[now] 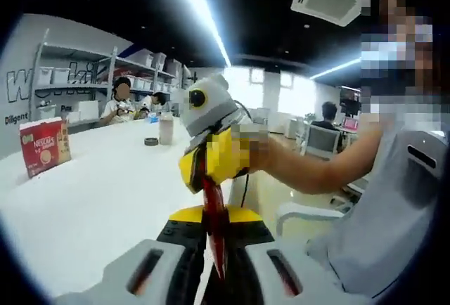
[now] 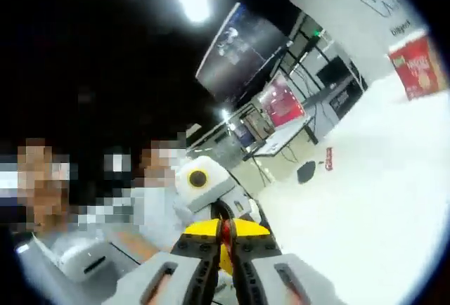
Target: Tear open the coffee pouch, take out the coffee, and pour the coffee from the pouch into the cup
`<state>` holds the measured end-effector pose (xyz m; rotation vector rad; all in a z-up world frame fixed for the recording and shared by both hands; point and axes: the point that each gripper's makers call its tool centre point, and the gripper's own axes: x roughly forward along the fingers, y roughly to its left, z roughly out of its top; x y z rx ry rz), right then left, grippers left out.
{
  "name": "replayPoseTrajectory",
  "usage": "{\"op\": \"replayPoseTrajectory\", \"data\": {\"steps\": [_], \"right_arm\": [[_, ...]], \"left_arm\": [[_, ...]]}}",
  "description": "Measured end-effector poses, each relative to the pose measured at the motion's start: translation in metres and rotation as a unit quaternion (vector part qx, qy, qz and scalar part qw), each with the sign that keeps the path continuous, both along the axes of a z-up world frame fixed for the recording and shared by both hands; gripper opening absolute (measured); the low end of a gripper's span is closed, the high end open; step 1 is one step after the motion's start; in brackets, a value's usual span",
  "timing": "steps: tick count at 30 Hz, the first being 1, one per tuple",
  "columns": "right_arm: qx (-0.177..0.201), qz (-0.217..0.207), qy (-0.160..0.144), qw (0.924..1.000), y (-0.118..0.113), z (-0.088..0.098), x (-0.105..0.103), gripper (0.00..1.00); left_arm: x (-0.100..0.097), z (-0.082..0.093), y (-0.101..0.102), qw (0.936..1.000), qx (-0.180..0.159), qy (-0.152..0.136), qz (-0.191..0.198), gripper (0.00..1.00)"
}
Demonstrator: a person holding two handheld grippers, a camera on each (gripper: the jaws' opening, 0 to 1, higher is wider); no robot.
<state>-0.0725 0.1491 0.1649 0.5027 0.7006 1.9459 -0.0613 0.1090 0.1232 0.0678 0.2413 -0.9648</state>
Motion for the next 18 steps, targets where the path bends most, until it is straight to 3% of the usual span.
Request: {"op": "replayPoseTrajectory", "data": {"steps": [3, 7, 11, 13, 18], "right_arm": [[-0.002, 0.008, 0.026, 0.9996, -0.001, 0.002, -0.002, 0.05], [0.005, -0.006, 0.016, 0.9998, -0.001, 0.007, -0.004, 0.05], [0.022, -0.017, 0.007, 0.9996, -0.001, 0.016, -0.004, 0.04], [0.026, -0.02, 0.005, 0.9994, -0.001, 0.019, -0.003, 0.04], [0.035, -0.031, -0.007, 0.9989, -0.001, 0.023, 0.0, 0.04]], "left_arm": [[-0.001, 0.003, 0.001, 0.9998, 0.013, -0.011, 0.004, 0.11], [0.001, 0.005, 0.003, 0.9999, 0.003, -0.012, 0.005, 0.12], [-0.004, 0.02, -0.002, 0.9962, -0.082, -0.014, -0.024, 0.14], [-0.003, 0.026, 0.001, 0.9929, -0.109, -0.043, -0.021, 0.16], [-0.006, 0.013, 0.008, 0.9895, -0.141, -0.031, -0.008, 0.21]]}}
